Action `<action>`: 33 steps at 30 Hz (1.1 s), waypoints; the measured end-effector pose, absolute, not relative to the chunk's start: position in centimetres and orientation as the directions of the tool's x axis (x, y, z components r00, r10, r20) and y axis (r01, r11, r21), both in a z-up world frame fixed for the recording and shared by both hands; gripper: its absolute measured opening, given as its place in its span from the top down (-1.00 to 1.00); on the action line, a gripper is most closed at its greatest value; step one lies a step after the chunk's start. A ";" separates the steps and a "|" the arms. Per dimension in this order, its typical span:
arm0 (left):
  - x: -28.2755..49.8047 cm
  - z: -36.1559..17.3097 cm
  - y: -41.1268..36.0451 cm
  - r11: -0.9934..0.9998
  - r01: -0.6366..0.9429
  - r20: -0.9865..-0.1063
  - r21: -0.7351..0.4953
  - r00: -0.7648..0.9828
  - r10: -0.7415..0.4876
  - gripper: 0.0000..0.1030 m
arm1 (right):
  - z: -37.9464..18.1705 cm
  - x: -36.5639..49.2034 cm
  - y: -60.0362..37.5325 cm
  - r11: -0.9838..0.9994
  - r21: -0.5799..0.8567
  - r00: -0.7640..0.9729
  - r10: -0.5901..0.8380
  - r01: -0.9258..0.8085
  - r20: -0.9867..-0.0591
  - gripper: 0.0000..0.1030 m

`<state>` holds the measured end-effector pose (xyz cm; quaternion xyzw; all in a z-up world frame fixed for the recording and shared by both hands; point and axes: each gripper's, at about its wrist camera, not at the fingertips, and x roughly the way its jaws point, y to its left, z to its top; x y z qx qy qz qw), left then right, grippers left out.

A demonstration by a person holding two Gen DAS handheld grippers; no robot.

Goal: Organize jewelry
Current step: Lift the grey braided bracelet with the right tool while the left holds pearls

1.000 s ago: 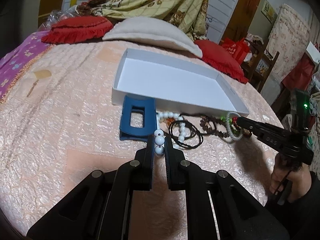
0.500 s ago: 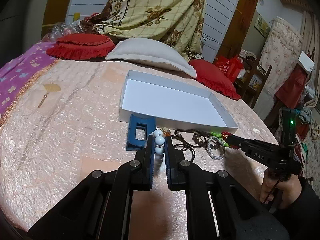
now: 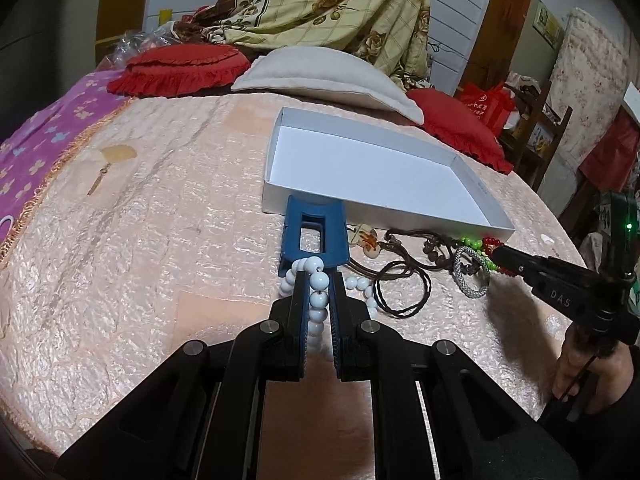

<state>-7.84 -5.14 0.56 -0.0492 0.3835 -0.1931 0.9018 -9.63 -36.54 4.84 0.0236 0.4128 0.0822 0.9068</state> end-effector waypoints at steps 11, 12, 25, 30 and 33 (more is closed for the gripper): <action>-8.0 0.7 -5.3 0.917 0.317 -0.676 -0.241 0.623 -0.393 0.85 | 4.1 -9.4 -37.0 0.990 0.111 0.618 0.144 -0.092 -0.773 0.11; -8.0 0.8 -5.4 0.917 0.318 -0.676 -0.241 0.623 -0.394 0.85 | 4.1 -9.5 -37.0 0.989 0.114 0.618 0.148 -0.094 -0.772 0.11; -8.0 0.6 -5.8 0.916 0.322 -0.679 -0.241 0.618 -0.396 0.85 | 1.9 -8.5 -35.7 0.989 0.070 0.552 0.130 -0.129 -0.823 0.42; -7.9 0.5 -5.7 0.919 0.317 -0.683 -0.236 0.619 -0.389 0.85 | 1.7 -8.5 -35.2 0.990 0.020 0.562 0.097 -0.142 -0.821 0.43; -7.8 0.4 -5.7 0.920 0.313 -0.684 -0.234 0.620 -0.385 0.85 | 1.8 -8.5 -35.1 0.989 0.012 0.563 0.095 -0.150 -0.821 0.65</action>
